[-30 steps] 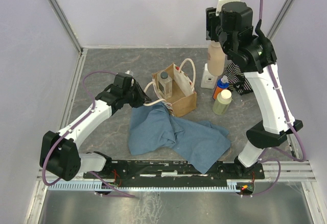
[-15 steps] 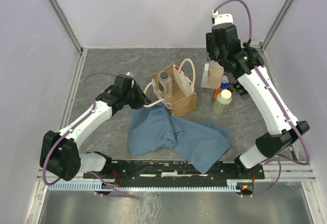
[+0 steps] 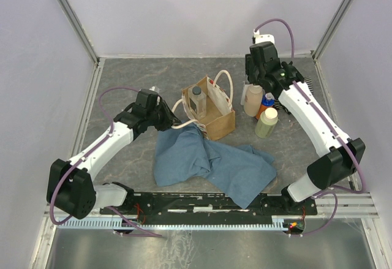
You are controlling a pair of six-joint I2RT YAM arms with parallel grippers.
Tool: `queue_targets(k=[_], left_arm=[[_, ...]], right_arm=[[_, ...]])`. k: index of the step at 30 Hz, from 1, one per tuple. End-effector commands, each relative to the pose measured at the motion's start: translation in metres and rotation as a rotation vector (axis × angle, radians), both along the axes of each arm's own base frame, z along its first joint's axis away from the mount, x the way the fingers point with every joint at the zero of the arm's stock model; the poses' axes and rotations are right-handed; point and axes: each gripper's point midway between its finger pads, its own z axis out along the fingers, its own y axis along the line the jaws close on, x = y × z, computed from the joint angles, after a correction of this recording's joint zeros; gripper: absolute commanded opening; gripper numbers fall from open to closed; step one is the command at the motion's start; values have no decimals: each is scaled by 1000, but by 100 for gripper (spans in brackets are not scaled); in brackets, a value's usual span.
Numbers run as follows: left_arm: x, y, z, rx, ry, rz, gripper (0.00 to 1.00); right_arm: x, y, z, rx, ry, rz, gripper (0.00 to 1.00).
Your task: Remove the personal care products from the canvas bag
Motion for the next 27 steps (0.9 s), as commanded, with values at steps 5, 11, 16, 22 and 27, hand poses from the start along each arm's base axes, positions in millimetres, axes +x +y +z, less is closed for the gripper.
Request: queue_targets(k=[5, 11, 16, 22, 27], left_arm=[[-2, -2, 14, -21, -30, -14, 28], [-2, -2, 14, -20, -28, -12, 28], [-2, -2, 13, -20, -26, -8, 28], [-1, 0, 15, -14, -31, 1, 28], [0, -1, 12, -16, -26, 1, 28]], right_arm=[[34, -6, 12, 88, -184, -49, 45], [38, -7, 1, 84, -160, -53, 62], [33, 0, 6, 105, -149, -9, 76], [10, 38, 48, 223, -203, 137, 76], [-33, 121, 92, 232, -247, 408, 73]])
